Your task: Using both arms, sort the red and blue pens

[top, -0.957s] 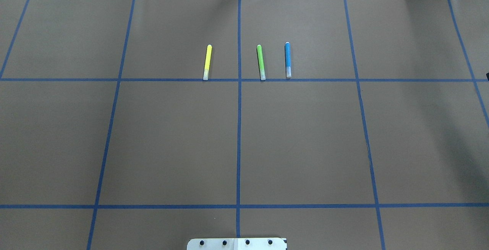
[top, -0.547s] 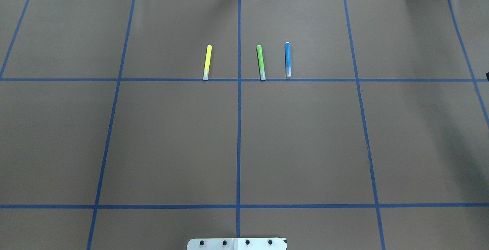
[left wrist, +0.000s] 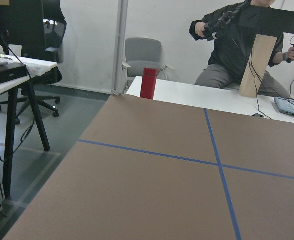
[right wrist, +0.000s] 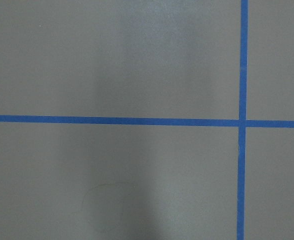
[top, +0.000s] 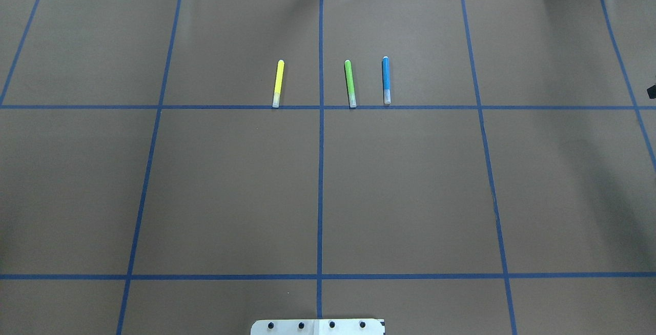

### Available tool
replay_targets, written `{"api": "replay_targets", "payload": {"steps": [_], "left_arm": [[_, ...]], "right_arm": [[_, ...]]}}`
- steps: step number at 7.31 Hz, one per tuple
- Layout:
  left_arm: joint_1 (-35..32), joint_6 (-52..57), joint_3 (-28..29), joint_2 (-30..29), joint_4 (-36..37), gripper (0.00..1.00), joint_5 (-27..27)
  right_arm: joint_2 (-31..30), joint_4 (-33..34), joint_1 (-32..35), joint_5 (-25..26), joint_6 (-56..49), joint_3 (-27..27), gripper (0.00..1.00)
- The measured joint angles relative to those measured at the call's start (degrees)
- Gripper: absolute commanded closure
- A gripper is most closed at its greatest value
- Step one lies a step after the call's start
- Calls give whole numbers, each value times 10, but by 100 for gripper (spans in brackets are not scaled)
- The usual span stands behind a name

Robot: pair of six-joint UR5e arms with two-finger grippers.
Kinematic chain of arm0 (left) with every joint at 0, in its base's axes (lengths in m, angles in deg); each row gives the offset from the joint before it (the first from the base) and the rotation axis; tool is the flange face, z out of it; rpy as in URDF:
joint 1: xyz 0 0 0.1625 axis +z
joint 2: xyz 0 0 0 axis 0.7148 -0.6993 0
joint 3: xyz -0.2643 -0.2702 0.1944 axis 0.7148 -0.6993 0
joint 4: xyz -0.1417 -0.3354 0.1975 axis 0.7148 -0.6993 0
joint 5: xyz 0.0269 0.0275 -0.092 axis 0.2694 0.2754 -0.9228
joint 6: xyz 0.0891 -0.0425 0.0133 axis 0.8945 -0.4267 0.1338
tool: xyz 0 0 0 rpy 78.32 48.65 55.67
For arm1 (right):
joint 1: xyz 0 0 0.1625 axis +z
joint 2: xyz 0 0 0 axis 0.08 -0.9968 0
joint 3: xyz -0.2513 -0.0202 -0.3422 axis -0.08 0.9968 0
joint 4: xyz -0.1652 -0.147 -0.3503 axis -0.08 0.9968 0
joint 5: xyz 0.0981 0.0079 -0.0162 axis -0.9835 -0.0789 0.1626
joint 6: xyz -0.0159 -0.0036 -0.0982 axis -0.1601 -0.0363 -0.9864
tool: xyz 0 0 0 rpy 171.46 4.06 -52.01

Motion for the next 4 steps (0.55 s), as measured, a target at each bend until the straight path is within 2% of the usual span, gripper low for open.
{"api": "replay_targets", "payload": {"steps": [2, 4], "left_arm": [[-2, 5, -87, -59, 202, 0, -73], [19, 8, -118, -148, 378, 0, -130]], "right_arm": [[15, 0, -8, -1, 17, -1, 0], [40, -8, -35, -2, 72, -2, 0]]}}
